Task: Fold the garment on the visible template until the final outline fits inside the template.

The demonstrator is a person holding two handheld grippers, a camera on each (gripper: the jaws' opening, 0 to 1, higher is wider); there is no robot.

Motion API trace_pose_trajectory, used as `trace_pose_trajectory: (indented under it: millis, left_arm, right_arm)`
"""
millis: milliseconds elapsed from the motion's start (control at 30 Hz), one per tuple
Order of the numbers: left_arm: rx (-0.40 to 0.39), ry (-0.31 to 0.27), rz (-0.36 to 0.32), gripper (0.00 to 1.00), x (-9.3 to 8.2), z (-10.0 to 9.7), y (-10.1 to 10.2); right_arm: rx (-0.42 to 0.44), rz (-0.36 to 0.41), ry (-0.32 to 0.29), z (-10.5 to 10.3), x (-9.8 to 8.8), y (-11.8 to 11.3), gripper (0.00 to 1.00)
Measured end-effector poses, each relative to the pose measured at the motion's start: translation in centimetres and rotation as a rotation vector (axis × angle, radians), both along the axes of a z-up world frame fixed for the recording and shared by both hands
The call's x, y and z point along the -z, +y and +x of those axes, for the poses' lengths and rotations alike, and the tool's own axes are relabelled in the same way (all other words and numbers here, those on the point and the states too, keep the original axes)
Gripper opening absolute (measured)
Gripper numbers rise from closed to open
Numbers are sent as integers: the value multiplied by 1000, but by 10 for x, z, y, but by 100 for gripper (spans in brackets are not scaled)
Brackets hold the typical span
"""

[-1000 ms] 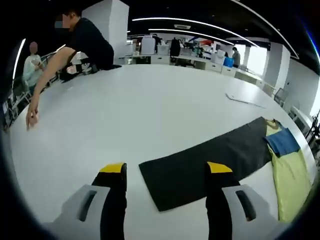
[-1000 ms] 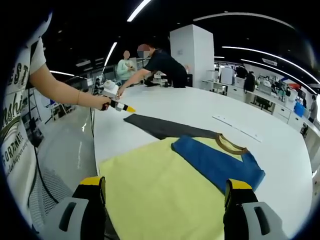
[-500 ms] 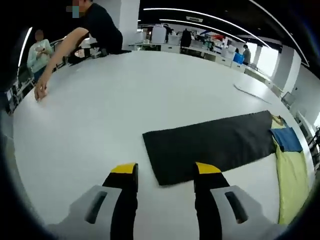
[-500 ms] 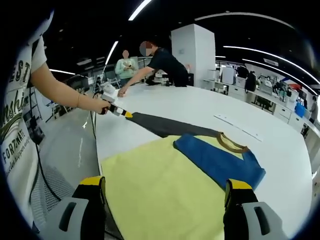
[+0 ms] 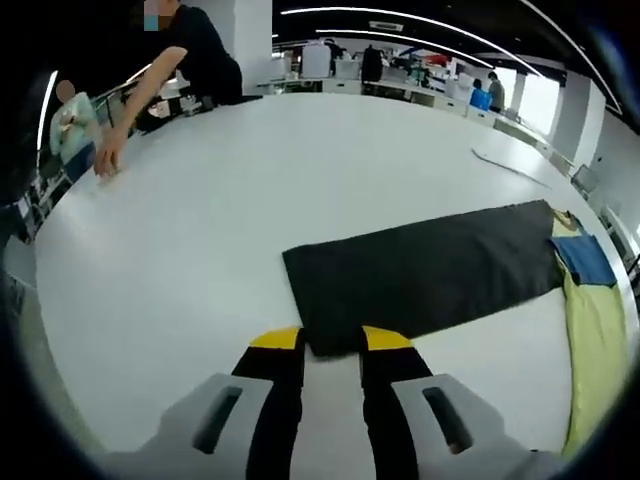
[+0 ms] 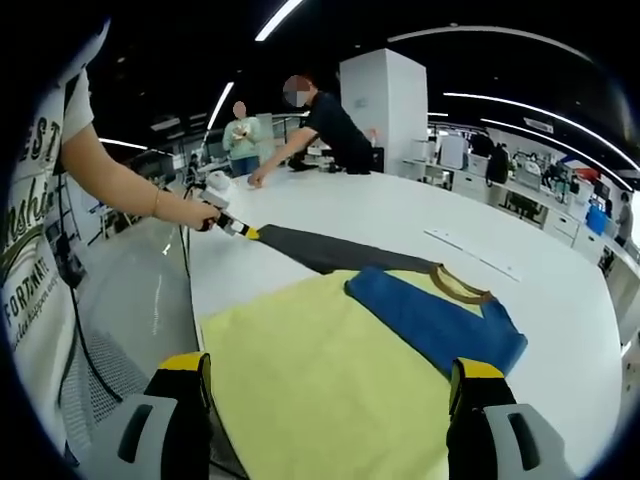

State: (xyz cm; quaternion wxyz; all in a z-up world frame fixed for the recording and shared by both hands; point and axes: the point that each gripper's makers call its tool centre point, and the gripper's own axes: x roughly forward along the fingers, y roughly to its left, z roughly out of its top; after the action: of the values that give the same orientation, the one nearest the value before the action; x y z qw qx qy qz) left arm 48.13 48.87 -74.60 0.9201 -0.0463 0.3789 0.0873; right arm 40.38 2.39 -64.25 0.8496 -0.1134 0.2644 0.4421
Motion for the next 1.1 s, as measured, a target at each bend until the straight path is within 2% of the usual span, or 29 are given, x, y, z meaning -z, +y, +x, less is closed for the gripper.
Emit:
trace_pose_trajectory:
  millis: [67,167,400,533,867,1100]
  left_arm:
    - [-44,16,-16,13,0,-1,2]
    - [-35,11,-32,7,1,1,2]
    - [-53,-9,-75,2,1,3,1]
    - [-21,-14,-35,1,-4,4,-1]
    - [-7,-32,-20,1,-17,7,-5]
    - [68,-73,28,1,-36,18,-18]
  right_arm:
    - [2,-4,-3,0,0,-1,99]
    - [6,4,-4,0,0,-1,99]
    - [7,2,-3,0,-1,-2,99]
    - [8,2,-7,0,-2,-2,99]
    - [6,4,-17,-1,-5,-5,99]
    - [15,5,-16,-3,-5,-7,99]
